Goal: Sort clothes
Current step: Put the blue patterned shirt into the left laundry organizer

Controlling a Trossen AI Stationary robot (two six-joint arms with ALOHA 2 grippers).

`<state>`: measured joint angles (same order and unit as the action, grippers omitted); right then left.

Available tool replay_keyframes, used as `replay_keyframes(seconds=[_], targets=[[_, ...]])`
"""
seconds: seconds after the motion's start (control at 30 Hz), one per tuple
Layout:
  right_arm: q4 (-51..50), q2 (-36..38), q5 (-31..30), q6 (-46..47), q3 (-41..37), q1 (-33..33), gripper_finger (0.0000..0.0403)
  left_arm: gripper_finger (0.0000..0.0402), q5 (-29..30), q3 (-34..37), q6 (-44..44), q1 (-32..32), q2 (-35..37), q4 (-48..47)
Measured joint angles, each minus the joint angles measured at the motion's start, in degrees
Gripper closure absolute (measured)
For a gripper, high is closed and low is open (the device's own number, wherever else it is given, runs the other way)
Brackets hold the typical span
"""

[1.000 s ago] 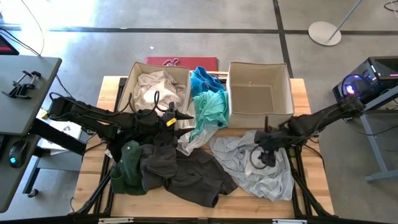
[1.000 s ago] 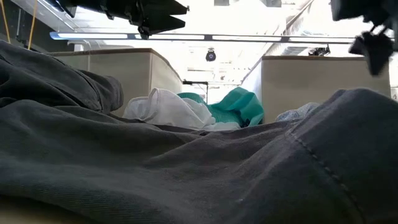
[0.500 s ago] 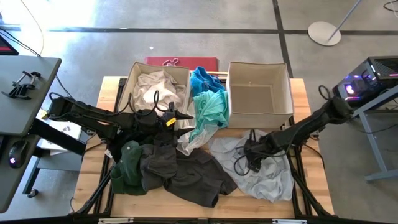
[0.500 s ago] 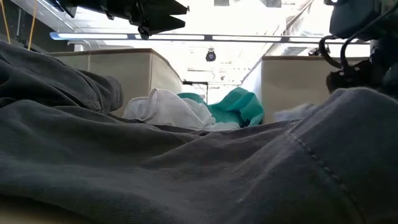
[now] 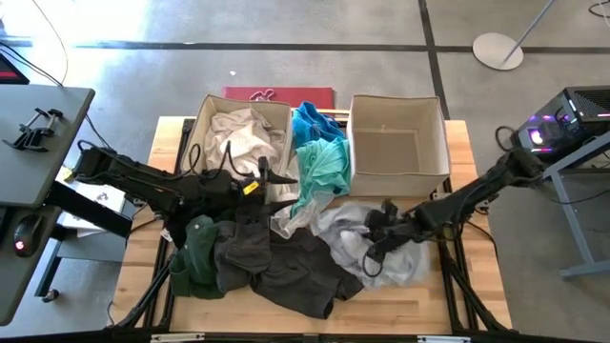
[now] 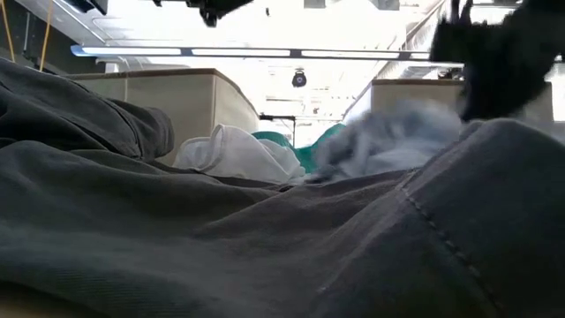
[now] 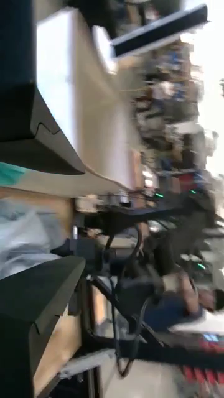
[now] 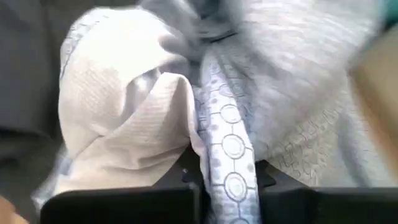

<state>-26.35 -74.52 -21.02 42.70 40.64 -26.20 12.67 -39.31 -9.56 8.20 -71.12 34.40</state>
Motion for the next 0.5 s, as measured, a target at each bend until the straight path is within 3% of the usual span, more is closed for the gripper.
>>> replay_keyframes(seconds=[0.23, 0.5], targets=[[-0.7, 8.9, -15.1, -12.1, 9.2, -3.3, 0.0386, 0.0184, -0.3, -1.0, -14.5, 4.9, -6.4, 14.7], [-0.4, 10.3, -18.7, -24.9, 16.3, -1.1, 0.039, 0.0184, -10.7, -10.1, -8.1, 5.0, -16.2, 17.7]])
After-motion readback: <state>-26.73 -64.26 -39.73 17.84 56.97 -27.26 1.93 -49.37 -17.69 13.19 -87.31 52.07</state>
